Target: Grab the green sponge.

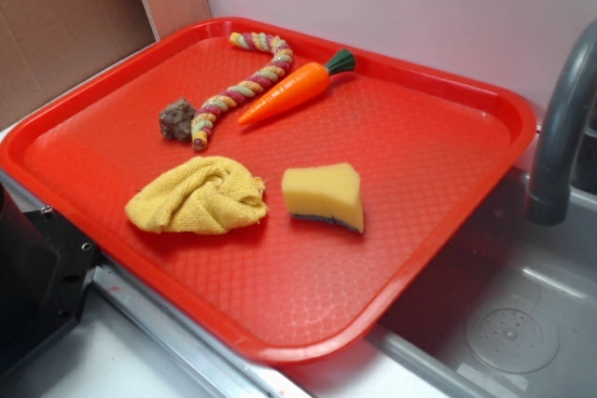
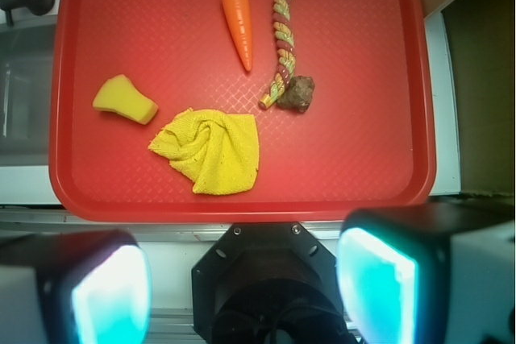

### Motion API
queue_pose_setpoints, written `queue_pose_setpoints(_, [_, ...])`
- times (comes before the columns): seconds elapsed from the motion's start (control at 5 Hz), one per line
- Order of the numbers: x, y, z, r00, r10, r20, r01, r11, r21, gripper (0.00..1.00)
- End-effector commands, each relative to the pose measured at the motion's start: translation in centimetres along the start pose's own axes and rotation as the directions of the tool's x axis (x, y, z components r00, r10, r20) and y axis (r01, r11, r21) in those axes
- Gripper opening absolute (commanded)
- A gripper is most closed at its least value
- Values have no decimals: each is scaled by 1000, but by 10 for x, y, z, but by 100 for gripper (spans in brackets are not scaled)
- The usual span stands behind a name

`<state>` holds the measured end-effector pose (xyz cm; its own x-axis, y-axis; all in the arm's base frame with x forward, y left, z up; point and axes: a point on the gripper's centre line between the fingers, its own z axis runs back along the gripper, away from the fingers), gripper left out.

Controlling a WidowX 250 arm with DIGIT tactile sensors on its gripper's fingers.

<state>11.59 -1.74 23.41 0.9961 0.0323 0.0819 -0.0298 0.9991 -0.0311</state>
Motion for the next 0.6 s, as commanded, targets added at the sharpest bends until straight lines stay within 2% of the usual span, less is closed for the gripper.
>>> queue_pose_setpoints(0.0, [0, 0, 0, 1000, 0, 0, 0, 1000, 0, 100])
queue_pose_setpoints(0.2, [7, -8, -5, 992, -124, 11, 124, 992, 5, 100])
queue_pose_setpoints(0.4, [17, -23, -16, 948, -314, 41, 315, 949, 0, 100])
